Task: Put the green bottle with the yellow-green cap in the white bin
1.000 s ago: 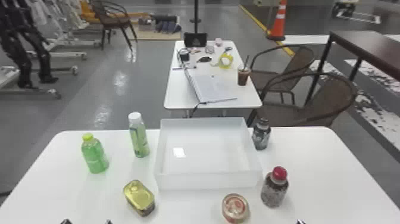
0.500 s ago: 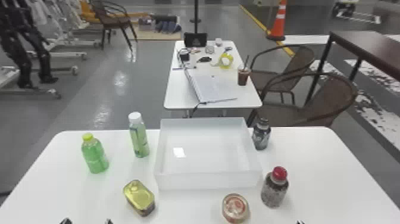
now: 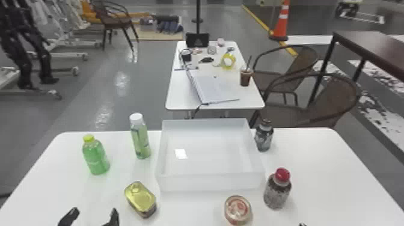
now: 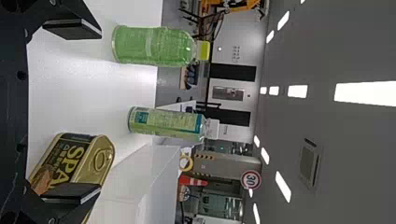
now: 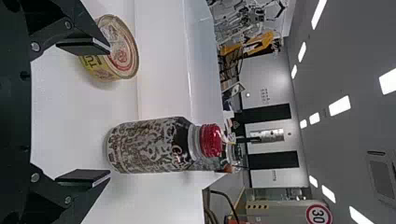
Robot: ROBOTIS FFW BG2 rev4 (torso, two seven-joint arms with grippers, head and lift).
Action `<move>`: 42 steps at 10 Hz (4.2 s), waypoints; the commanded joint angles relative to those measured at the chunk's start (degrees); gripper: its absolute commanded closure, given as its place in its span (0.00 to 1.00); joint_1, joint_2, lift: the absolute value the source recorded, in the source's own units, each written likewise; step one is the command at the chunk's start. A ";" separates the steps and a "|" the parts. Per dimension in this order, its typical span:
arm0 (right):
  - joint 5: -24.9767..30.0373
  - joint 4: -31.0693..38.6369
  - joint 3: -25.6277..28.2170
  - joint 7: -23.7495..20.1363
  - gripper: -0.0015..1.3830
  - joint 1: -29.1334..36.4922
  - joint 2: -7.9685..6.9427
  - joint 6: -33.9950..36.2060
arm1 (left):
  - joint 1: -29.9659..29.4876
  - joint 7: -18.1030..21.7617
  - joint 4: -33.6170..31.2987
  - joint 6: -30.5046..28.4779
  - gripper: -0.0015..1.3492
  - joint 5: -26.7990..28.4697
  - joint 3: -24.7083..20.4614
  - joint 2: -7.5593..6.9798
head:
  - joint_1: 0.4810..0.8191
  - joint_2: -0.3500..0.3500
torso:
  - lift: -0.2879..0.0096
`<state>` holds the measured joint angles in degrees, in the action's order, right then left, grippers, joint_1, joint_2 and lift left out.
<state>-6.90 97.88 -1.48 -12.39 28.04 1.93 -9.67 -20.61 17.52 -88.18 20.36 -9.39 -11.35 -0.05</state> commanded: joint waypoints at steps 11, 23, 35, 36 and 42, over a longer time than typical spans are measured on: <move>-0.22 -0.94 -0.55 -0.26 0.24 -1.06 0.00 0.00 | 29.92 3.13 26.21 -10.17 0.11 7.63 -4.39 -5.92 | 0.20 0.50 | 0.63; -0.39 -1.64 -0.81 -1.05 0.24 -2.12 -0.18 0.00 | 42.32 2.61 43.09 -11.84 0.59 16.33 -5.97 -9.62 | 0.20 0.50 | 0.63; -0.66 -1.81 -0.81 -1.05 0.24 -2.12 -0.18 0.00 | 18.41 6.03 -10.52 -20.10 0.59 23.36 8.88 -1.70 | 0.20 0.50 | 0.63; -0.66 -1.81 -0.81 -1.05 0.24 -2.20 -0.18 0.00 | 19.20 6.21 -10.52 -20.89 0.59 23.71 12.66 -1.97 | 0.20 0.50 | 0.63; -1.01 -2.69 -1.25 -1.05 0.24 -2.91 -0.18 0.00 | 37.66 18.78 3.71 -26.69 0.59 44.19 29.36 -6.71 | 0.20 0.50 | 0.63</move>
<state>-7.92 95.23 -2.71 -13.45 25.21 1.82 -9.67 15.62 36.27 -86.12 -6.20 32.67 16.94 -6.71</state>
